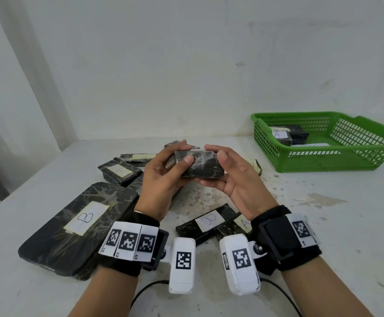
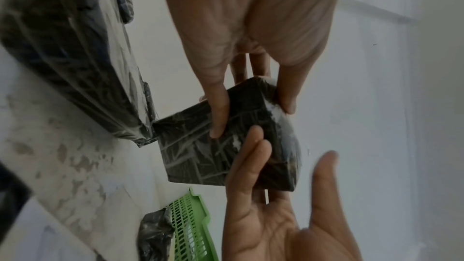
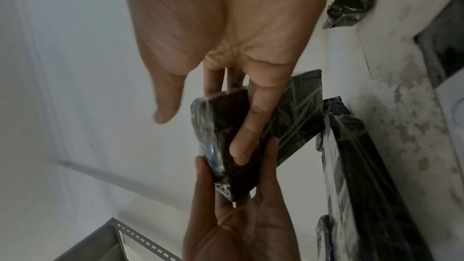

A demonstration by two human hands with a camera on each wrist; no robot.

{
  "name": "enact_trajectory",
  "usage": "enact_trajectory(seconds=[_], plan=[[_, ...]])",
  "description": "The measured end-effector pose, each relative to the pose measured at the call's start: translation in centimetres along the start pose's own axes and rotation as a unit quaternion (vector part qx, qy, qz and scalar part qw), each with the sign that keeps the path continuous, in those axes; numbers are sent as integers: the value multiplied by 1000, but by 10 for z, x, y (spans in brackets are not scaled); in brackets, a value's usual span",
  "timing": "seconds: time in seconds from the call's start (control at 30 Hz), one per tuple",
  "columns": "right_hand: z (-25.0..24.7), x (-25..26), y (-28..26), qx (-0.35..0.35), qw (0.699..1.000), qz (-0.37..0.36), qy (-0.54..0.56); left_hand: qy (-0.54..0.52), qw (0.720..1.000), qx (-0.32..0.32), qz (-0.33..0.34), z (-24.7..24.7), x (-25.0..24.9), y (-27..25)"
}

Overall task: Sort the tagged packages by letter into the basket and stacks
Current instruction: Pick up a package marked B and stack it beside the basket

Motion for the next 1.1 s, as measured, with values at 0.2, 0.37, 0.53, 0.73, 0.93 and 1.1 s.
enact_trajectory(seconds=[0.2,0.37,0.53,0.73,0.93,1.1], plan=[[-3,-5,3,-20,999,-30,-17,-24,1000,18,-2,-5,-1,1],[-4,-8,4,-39,998,-36,-27,-2,1000,2,4,-2,-1,1],[-5,-12,4,-67,992,-84,-70,-30,999,21,3,-2,-1,0],[-5,-8,3,-26,995,-64,-66,-2,1000,-6,6,1,-5,-1],[-6,-13,3,-45,991,-87,-86,-22,999,22,-11,-2,-3,-1],[-9,-10,4,-16,997,-51,-53,-19,1000,15,-2,3,-1,-3]])
Point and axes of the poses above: each hand's wrist, its own y-axis towards the middle knuckle, its own z-axis out of the palm, x = y × z, the point moved 2 cm from there along y, towards the middle knuckle, and after that the axes turned 12 degrees about y, right-handed, at the moved point
